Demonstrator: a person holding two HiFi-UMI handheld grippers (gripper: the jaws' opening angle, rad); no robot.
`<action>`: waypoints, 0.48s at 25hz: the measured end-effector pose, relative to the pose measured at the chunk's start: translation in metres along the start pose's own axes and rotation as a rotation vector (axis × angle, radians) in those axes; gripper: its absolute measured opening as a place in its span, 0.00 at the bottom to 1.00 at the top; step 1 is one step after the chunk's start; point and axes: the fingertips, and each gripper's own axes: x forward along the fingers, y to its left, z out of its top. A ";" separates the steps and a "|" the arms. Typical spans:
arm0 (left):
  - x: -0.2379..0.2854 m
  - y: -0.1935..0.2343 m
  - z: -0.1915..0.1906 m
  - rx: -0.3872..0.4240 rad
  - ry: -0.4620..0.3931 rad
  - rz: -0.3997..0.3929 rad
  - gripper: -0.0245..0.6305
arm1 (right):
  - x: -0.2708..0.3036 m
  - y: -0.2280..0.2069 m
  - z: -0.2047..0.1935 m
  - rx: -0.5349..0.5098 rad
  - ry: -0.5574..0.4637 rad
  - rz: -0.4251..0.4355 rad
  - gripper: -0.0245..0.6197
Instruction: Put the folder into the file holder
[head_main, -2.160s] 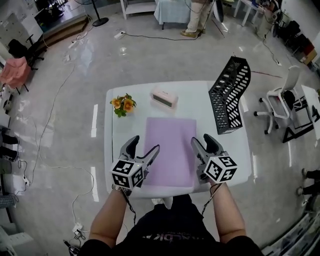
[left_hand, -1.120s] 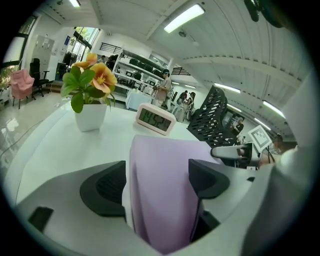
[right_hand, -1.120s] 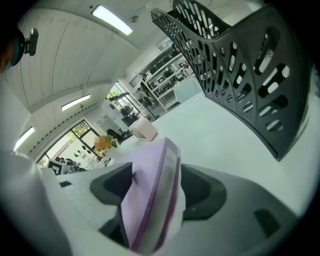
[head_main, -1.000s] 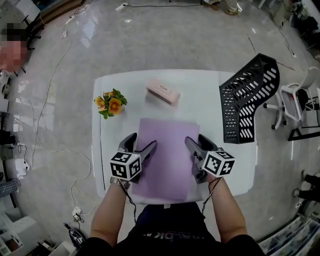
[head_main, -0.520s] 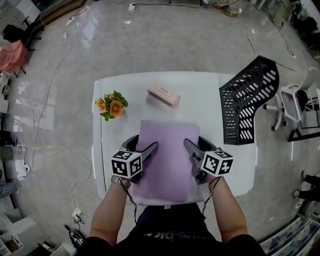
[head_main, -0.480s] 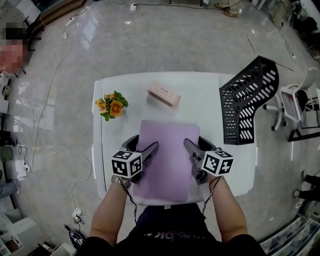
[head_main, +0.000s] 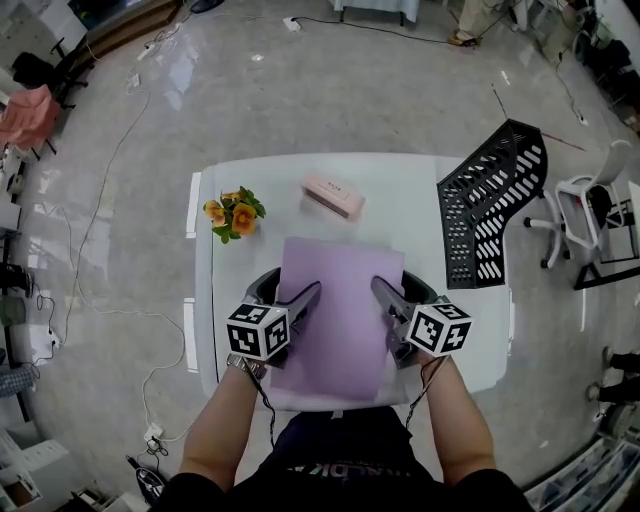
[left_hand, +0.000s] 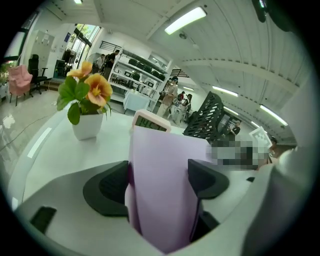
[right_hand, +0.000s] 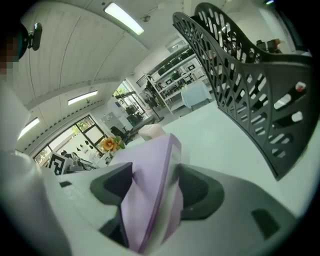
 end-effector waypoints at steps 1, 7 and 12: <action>-0.004 -0.002 0.006 0.007 -0.019 0.000 0.61 | -0.003 0.005 0.005 -0.012 -0.016 0.006 0.49; -0.032 -0.015 0.042 0.068 -0.135 -0.006 0.61 | -0.024 0.041 0.039 -0.144 -0.126 0.034 0.49; -0.062 -0.028 0.068 0.124 -0.228 -0.016 0.61 | -0.048 0.075 0.064 -0.265 -0.227 0.039 0.49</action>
